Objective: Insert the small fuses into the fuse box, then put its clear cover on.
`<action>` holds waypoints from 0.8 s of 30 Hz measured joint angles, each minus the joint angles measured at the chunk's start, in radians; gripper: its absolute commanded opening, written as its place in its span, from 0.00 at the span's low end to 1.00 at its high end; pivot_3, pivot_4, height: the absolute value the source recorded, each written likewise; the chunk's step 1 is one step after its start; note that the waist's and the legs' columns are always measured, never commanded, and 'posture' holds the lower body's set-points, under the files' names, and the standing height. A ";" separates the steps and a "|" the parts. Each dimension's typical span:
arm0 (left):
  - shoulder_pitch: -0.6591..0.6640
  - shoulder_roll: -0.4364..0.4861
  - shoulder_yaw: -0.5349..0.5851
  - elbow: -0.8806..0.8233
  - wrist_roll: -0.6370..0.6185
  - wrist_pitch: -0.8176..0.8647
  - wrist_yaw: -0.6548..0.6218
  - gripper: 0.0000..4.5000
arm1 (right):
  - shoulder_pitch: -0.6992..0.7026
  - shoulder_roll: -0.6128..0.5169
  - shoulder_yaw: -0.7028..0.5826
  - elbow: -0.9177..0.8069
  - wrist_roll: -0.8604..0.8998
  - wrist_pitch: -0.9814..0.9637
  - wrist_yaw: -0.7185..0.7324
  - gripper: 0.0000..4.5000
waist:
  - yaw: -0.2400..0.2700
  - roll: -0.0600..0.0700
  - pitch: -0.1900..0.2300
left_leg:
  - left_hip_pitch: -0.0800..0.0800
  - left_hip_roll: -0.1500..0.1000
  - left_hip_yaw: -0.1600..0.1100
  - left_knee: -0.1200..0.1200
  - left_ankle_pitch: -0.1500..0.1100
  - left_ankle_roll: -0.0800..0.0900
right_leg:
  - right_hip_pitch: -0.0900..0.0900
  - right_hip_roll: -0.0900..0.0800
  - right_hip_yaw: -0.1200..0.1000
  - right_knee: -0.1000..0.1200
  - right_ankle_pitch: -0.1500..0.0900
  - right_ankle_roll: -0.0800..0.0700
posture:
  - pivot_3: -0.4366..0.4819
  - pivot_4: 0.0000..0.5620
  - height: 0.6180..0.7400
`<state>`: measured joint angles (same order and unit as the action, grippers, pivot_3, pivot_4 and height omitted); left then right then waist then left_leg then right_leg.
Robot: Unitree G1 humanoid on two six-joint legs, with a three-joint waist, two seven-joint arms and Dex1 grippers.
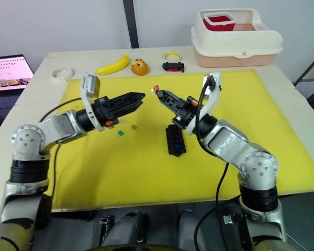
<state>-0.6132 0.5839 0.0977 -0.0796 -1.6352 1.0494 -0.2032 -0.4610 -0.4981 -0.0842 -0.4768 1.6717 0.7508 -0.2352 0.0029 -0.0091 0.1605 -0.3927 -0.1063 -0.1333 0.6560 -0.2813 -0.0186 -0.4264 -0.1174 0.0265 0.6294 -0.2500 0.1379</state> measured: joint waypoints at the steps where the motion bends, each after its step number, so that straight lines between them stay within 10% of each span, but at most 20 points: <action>1: 0.002 0.041 -0.006 -0.013 0.050 0.005 -0.054 0.99 | -0.003 -0.043 -0.009 0.000 0.001 0.015 0.019 0.00 | -0.002 0.001 0.001 | 0.000 0.000 0.000 -0.002 0.000 0.000 | 0.000 0.000 0.000 -0.001 0.000 0.000 | 0.48 0.27 1.00; 11: 0.086 0.276 -0.168 -0.156 0.728 -0.366 -0.724 0.99 | -0.050 -0.423 -0.007 -0.021 -0.250 0.186 0.499 0.00 | -0.013 0.002 0.003 | 0.000 0.002 0.002 -0.008 -0.001 0.002 | -0.001 -0.001 0.000 -0.006 0.000 -0.001 | 0.48 0.27 1.00; 24: 0.070 0.209 -0.281 -0.083 1.039 -0.620 -1.038 0.99 | -0.051 -0.579 0.186 -0.054 -0.827 0.009 1.049 0.00 | -0.012 0.000 0.005 | -0.001 0.002 0.001 -0.007 -0.002 0.004 | -0.001 -0.002 -0.002 -0.007 0.000 0.000 | 0.48 0.27 1.00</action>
<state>-0.5431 0.7934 -0.1832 -0.1629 -0.5964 0.4298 -1.2412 -0.5116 -1.0767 0.1022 -0.5305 0.8446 0.7603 0.8138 -0.0094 -0.0093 0.1660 -0.3933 -0.1044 -0.1321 0.6489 -0.2836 -0.0142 -0.4269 -0.1191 0.0247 0.6220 -0.2501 0.1377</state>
